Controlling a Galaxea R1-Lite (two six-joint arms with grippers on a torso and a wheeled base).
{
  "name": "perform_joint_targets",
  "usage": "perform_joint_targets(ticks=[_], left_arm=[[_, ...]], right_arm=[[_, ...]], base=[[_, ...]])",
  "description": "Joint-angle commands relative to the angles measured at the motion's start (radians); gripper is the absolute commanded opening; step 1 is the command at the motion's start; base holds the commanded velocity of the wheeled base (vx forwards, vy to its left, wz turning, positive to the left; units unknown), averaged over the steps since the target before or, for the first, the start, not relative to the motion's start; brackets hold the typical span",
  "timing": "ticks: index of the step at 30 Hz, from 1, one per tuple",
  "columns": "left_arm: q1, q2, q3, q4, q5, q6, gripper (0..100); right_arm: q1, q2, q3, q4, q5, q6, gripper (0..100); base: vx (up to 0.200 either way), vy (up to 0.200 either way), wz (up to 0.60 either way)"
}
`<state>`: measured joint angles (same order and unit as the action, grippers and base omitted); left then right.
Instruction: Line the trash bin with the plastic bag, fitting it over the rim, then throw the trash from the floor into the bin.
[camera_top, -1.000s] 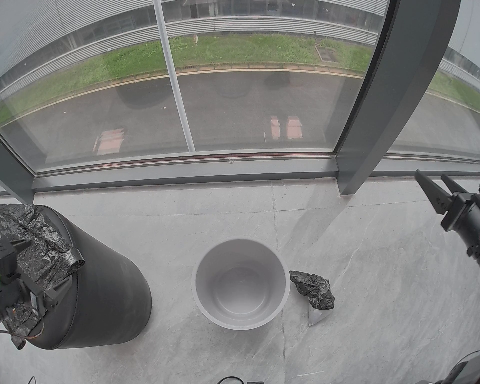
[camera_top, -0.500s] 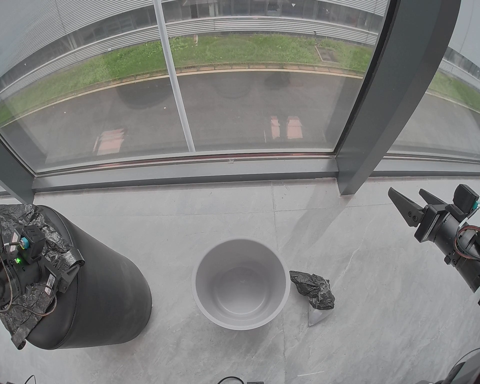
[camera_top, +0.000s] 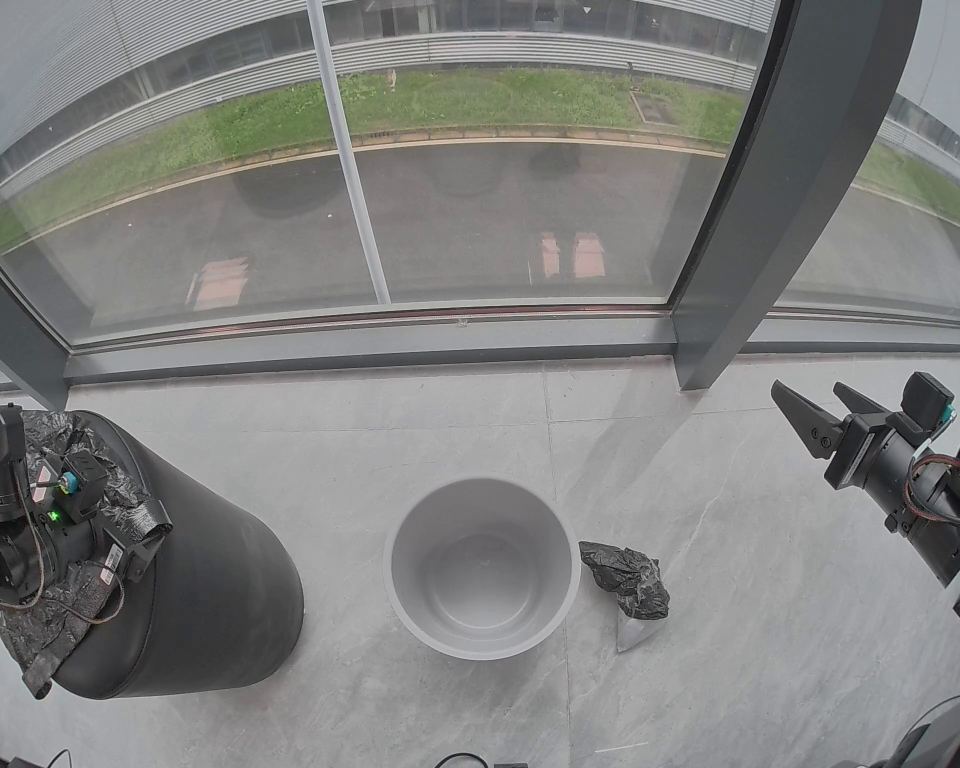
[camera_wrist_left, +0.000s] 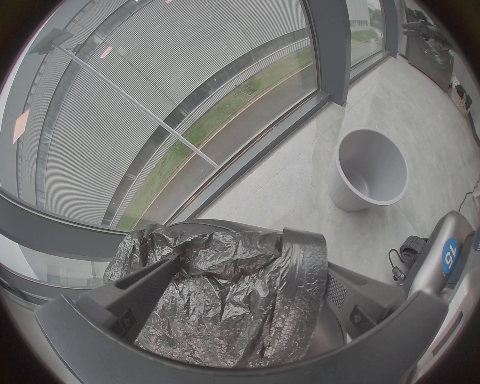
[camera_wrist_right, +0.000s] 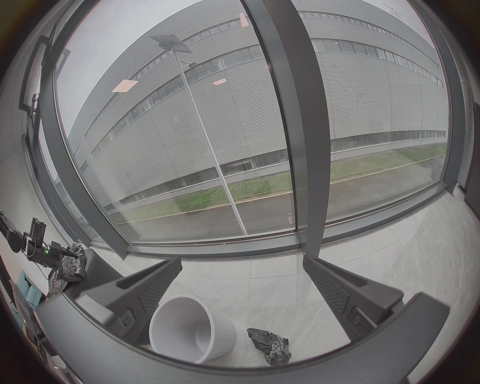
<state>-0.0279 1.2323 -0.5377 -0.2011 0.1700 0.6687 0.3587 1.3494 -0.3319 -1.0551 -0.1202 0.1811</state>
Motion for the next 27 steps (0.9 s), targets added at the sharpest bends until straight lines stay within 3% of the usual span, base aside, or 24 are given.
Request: perform_joint_targets(ticks=[1,7,8,20,24,27], left_arm=[[0.011,0.015,-0.008,0.0,0.0,-0.001,100],[0.016,0.01,-0.012,0.0,0.0,-0.011,100],[0.016,0.009,-0.012,0.0,0.0,-0.011,0],[0.016,-0.033,-0.008,0.0,-0.027,-0.054,0],[0.016,-0.045,-0.01,0.0,-0.121,-0.104,0],[0.008,-0.053,-0.01,0.0,-0.251,-0.189,0]], right_arm=[[0.0,-0.003,0.001,0.001,0.001,0.001,100],[0.002,-0.001,-0.001,0.0,0.001,0.001,100],[0.002,-0.003,-0.001,0.0,0.001,0.001,100],[0.002,-0.007,0.001,0.0,0.001,0.001,100],[0.002,-0.007,0.002,0.0,0.001,0.001,100],[0.002,-0.007,0.004,0.0,-0.001,-0.003,100]], base=[[0.0,0.0,0.0],[0.0,0.0,0.0],[0.0,0.0,0.0],[0.0,0.0,0.0],[0.0,0.0,0.0],[0.0,0.0,0.0]])
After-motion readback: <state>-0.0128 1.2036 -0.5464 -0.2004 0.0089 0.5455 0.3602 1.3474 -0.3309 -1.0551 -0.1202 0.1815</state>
